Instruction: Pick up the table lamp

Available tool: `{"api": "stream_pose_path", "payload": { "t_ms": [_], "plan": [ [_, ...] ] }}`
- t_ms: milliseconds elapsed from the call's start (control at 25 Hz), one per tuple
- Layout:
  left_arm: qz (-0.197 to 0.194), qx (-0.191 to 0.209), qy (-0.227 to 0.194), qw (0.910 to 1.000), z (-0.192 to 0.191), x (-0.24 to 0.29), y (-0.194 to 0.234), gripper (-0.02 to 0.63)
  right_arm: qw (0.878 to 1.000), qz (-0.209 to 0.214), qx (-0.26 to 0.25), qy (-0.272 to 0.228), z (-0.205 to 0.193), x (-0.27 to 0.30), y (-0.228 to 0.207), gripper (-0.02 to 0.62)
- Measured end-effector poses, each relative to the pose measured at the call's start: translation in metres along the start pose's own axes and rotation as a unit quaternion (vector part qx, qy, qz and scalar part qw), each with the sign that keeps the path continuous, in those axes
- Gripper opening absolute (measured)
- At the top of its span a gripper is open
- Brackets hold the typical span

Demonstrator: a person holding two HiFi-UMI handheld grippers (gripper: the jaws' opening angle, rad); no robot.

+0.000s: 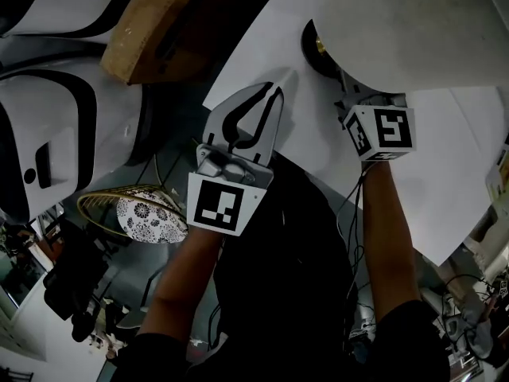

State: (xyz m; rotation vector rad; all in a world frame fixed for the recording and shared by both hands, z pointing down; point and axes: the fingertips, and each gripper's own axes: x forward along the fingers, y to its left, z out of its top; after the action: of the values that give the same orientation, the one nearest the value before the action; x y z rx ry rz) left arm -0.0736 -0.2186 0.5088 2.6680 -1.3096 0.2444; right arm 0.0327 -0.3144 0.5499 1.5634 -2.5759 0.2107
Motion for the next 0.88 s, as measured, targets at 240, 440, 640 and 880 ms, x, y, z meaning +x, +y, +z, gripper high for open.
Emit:
{"api": "stream_pose_path", "payload": {
  "t_ms": [240,440,640,880],
  "plan": [
    [0.003,-0.011,-0.003,0.9999,0.001,0.008,-0.005,0.018,1.0,0.013,-0.007,-0.012,0.001,0.005,0.0,0.141],
    [-0.004,-0.011,0.004,0.9999,-0.001,0.009,-0.011,0.018,1.0,0.019,0.0,-0.015,0.002,0.007,0.0,0.141],
    [-0.003,-0.011,0.012,0.9999,-0.006,0.006,-0.01,0.018,1.0,0.022,-0.015,-0.009,0.002,0.015,0.002,0.14],
    [0.0,-0.011,0.014,0.9998,-0.006,0.007,-0.01,0.018,0.999,0.012,-0.038,-0.008,0.002,0.012,0.0,0.126]
  ]
}}
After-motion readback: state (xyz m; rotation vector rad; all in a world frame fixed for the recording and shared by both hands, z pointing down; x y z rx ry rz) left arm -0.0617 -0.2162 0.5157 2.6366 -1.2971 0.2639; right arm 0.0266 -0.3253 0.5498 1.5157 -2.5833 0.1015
